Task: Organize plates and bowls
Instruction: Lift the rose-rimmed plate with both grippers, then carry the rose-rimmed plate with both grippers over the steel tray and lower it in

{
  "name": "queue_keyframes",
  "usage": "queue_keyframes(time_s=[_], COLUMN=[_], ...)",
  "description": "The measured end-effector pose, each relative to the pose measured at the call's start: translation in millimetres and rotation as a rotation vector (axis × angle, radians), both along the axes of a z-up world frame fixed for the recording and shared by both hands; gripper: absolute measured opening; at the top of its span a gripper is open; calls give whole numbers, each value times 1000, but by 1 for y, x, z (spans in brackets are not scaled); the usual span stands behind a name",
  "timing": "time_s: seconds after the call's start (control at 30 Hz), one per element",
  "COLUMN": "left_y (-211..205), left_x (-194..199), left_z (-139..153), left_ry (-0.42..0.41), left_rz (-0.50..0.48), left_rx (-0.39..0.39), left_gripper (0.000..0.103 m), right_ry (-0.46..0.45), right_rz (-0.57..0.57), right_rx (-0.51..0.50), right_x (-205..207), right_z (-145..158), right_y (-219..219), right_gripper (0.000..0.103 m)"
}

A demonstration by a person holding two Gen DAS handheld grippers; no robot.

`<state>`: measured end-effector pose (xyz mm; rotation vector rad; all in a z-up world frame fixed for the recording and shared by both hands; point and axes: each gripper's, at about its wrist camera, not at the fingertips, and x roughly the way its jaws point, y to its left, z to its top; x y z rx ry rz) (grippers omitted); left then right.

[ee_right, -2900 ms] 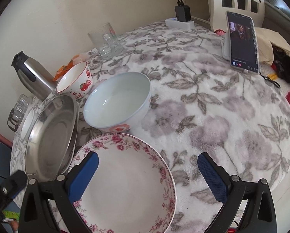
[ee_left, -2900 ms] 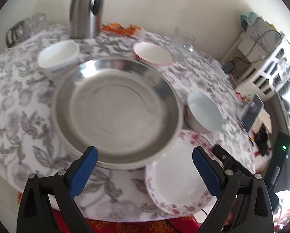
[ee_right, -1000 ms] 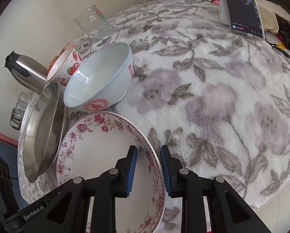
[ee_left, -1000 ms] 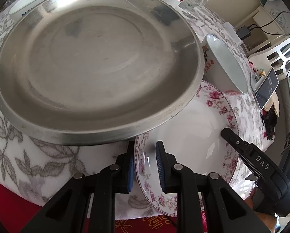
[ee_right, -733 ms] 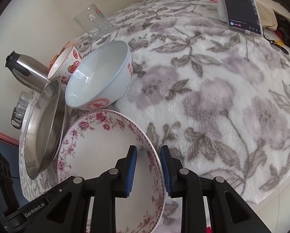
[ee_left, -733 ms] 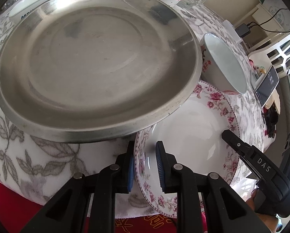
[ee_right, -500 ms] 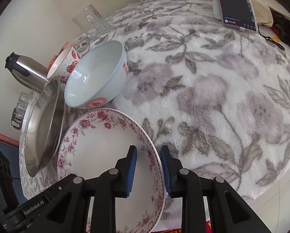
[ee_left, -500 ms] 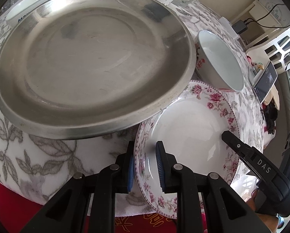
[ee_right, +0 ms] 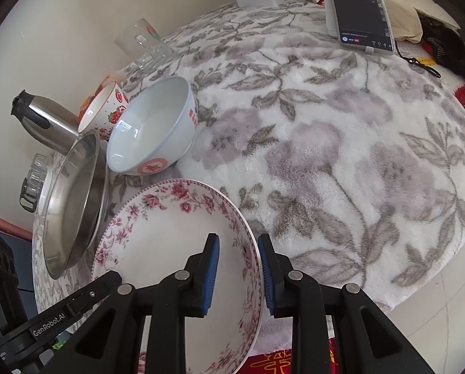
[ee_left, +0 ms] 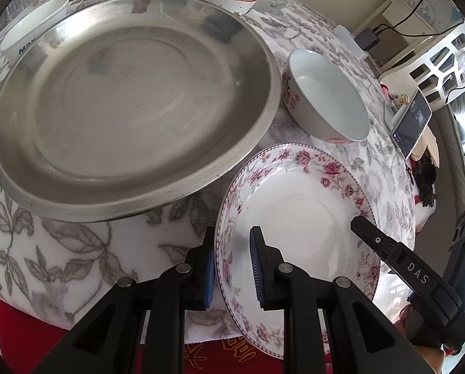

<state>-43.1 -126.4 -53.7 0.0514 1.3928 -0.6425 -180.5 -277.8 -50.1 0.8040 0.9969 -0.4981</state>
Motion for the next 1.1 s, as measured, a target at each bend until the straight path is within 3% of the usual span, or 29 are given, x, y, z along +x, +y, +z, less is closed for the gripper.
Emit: queue_keyframes(time_s=[1.1], left_y=[6], left_x=[-11], left_z=[38], left_ry=[-79], left_rz=[-39], left_rx=[-107], left_gripper=[21], right_ry=[-157], right_rz=[-55], right_rx=[-48], right_x=[-24], right_z=[36], right_y=[-1], right_gripper=[27])
